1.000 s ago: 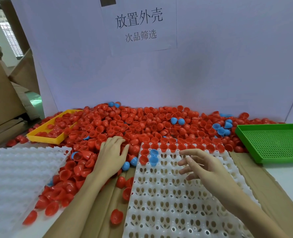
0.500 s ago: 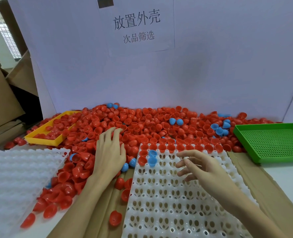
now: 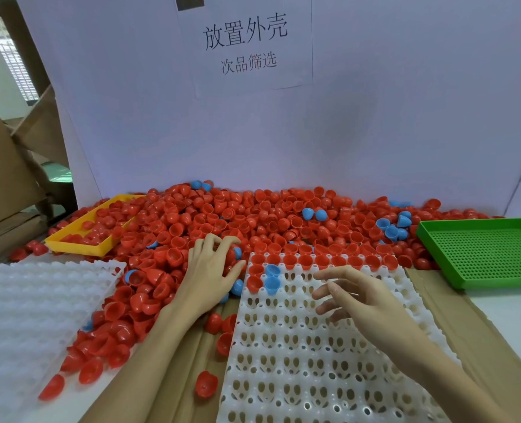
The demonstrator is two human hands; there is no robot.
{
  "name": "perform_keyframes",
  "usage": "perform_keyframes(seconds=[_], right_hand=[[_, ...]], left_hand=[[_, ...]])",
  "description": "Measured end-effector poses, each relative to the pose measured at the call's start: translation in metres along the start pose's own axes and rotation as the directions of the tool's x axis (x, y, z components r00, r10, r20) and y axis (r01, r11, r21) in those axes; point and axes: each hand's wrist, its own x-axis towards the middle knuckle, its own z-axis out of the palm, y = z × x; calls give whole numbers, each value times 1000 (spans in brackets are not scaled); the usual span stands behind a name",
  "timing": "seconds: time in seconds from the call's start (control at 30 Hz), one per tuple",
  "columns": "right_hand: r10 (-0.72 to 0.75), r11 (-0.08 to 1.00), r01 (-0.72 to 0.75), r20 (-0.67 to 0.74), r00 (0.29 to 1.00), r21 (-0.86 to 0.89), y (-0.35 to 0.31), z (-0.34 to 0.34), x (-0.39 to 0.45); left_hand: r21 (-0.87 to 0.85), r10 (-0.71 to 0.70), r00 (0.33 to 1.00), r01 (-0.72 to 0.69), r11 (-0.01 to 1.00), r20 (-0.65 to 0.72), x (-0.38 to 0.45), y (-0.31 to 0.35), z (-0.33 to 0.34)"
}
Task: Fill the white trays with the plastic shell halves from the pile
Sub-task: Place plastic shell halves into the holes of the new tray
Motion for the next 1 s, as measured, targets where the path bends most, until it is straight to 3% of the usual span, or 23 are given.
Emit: perform_keyframes(seconds=[0.1, 0.23, 0.4, 0.53, 0.77, 0.9, 1.0], right_hand=[[-2, 1000, 2, 5, 1000, -1, -1, 0, 0], [-16, 1000, 16, 4, 1000, -1, -3, 0, 0], [-100, 995, 101, 55, 993, -15, -6, 2, -2], [-177, 983, 180, 68, 982, -35, -5, 7, -4], [-268, 954, 263, -20, 963, -148, -6, 6, -4], [-257, 956, 251, -19, 966, -149, -7, 4, -4], [-255, 955, 254, 17, 967, -154, -8, 4, -5]], left_hand=[[-26, 29, 994, -32, 999, -103, -2, 0, -6], [20, 215, 947, -216, 976, -237, -4, 13, -19], [53, 485, 846, -486, 872, -220, -16, 52, -23], [76, 604, 761, -606, 792, -236, -23, 77, -17], [69, 633, 727, -641, 765, -267, -31, 90, -15], [-204, 447, 832, -525, 826, -329, -36, 98, -15], [-381, 328, 885, -443, 812, -331, -37, 101, -15]])
